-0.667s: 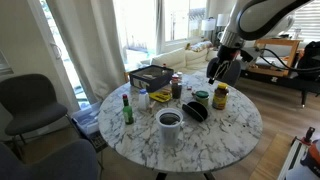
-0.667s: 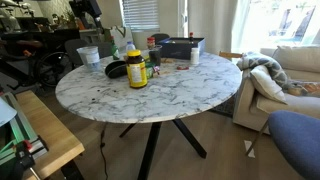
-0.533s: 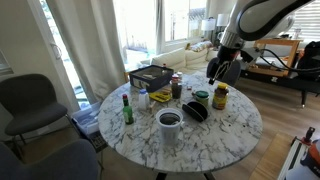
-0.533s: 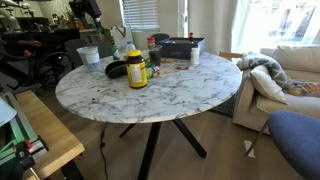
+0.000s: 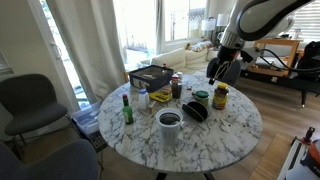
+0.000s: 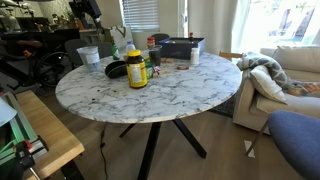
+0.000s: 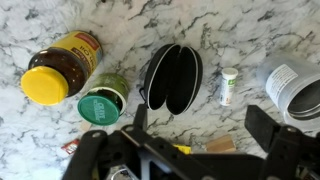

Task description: Put the white object in the grey cup

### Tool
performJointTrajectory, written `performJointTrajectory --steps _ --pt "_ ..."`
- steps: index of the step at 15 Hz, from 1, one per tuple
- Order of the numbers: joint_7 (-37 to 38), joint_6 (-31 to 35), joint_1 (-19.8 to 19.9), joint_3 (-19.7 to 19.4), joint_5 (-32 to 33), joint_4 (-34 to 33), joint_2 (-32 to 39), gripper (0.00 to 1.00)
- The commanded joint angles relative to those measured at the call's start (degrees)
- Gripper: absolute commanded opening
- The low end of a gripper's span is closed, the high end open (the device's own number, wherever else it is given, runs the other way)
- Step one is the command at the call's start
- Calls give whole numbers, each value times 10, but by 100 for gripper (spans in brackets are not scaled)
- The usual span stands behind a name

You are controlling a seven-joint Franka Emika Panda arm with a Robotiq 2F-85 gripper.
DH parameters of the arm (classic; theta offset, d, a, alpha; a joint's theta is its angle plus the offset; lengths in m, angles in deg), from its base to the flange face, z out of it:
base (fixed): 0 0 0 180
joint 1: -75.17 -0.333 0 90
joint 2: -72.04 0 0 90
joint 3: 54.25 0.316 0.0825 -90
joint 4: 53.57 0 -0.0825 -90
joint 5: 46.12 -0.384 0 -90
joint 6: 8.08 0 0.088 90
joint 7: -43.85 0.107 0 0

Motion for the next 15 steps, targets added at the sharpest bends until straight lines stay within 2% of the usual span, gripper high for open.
performJointTrajectory --steps 1,5,7,10,13,15 --pt "1 -2 -2 -2 2 -1 -1 100" --pt "1 -2 -2 -2 2 -1 -1 100" --pt "25 51 -15 1 -30 -5 38 100" --pt "11 160 -61 -8 -87 -22 124 100" --pt "-26 180 -122 -17 -158 -59 214 100" --pt "-32 183 -127 -6 -182 -86 274 100"
